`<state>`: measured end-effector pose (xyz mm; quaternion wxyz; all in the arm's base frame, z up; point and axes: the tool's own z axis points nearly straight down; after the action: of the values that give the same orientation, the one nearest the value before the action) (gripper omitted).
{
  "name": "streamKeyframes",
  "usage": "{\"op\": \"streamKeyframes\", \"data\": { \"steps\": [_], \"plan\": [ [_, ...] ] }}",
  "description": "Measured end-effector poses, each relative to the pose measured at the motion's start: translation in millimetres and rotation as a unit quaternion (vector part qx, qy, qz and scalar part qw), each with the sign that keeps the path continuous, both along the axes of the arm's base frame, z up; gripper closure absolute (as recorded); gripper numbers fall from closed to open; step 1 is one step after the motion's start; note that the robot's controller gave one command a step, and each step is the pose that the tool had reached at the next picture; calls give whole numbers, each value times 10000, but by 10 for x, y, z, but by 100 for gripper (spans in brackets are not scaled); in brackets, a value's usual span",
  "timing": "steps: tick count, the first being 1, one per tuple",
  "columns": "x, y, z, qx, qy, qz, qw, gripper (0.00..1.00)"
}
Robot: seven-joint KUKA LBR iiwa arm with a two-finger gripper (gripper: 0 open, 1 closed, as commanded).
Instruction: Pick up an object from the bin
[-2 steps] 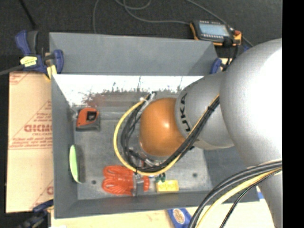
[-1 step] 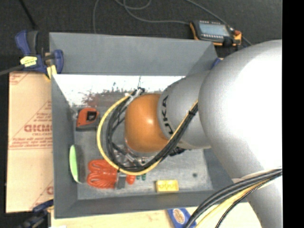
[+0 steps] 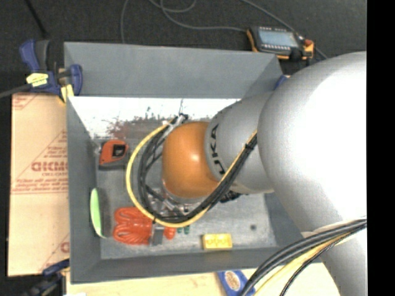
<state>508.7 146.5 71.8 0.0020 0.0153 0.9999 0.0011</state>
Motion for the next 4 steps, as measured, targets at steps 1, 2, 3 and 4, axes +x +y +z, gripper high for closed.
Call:
{"op": "streamKeyframes", "data": {
  "steps": [1, 2, 3, 4],
  "plan": [
    [-1, -15, 1, 0, 3, 45, 10000, 100],
    [170, -272, 1, 11, -1, 193, 9998, 100],
    [528, -367, 2, -7, 27, 32, 10000, 100],
    [455, -674, 69, -4, 6, 322, 9995, 100]
  ]
}}
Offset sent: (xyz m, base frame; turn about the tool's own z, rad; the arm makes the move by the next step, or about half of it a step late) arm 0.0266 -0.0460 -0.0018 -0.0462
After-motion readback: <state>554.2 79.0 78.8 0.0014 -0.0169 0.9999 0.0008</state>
